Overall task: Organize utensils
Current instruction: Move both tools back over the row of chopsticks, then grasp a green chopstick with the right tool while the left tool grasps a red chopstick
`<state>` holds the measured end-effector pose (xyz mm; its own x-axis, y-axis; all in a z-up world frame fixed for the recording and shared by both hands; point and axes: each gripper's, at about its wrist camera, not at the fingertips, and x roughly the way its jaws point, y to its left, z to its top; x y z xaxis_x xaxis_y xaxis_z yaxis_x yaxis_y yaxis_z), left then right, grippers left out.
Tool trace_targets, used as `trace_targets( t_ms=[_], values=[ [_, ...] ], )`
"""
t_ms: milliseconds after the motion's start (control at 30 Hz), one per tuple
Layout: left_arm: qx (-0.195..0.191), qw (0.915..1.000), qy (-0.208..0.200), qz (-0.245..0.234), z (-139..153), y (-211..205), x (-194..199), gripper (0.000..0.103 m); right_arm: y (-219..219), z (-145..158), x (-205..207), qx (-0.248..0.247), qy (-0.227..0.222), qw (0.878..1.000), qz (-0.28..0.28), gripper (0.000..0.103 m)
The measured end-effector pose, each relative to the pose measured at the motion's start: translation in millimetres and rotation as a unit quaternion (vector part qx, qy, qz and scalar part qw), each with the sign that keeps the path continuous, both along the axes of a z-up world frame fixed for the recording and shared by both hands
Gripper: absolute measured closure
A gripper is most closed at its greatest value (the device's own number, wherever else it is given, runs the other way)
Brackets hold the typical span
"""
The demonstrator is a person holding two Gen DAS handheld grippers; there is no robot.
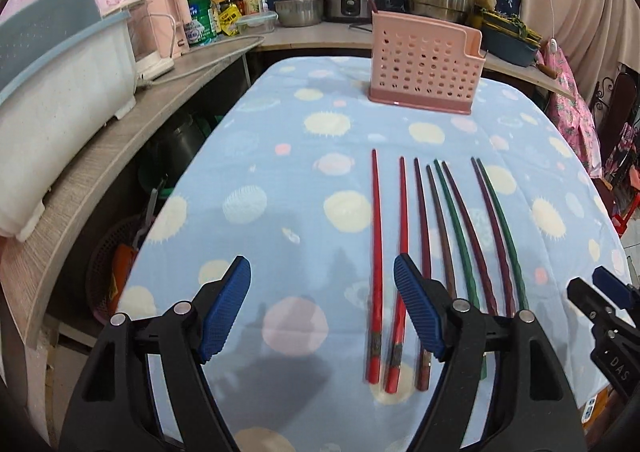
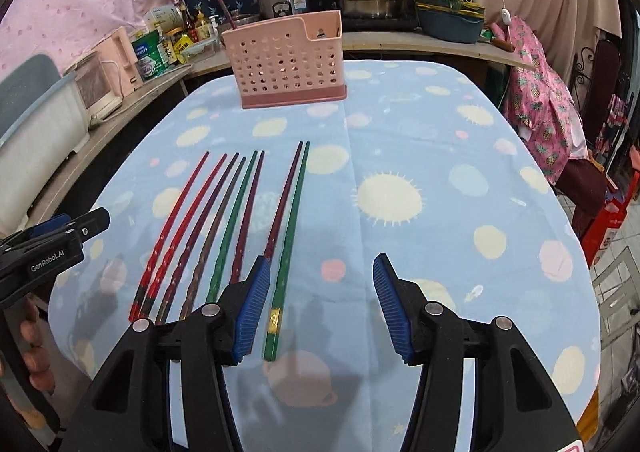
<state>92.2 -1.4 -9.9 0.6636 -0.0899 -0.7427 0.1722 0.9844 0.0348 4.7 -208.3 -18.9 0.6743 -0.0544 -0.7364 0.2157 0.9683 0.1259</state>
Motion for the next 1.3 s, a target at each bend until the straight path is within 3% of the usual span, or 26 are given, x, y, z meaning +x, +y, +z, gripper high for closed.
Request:
trace_targets(
  t_ms=[300, 867, 1300],
  values=[
    [-0.004, 0.9998, 0.019, -0.003, -15, 2, -8, 0.033, 21, -20, 3, 0.001, 0.019, 1.0, 0.019, 0.054],
    [-0.01, 0.9988, 0.045, -0.012, -36, -1, -16, 0.033, 25, -43, 4, 0.0, 0.046, 0.999, 0.022, 0.095],
    [-0.003, 0.9977, 0.068, -0.003, -52, 5, -14, 0.038, 16, -44, 0, 0.008, 0.044, 0.999, 0.01, 0.096]
  ],
)
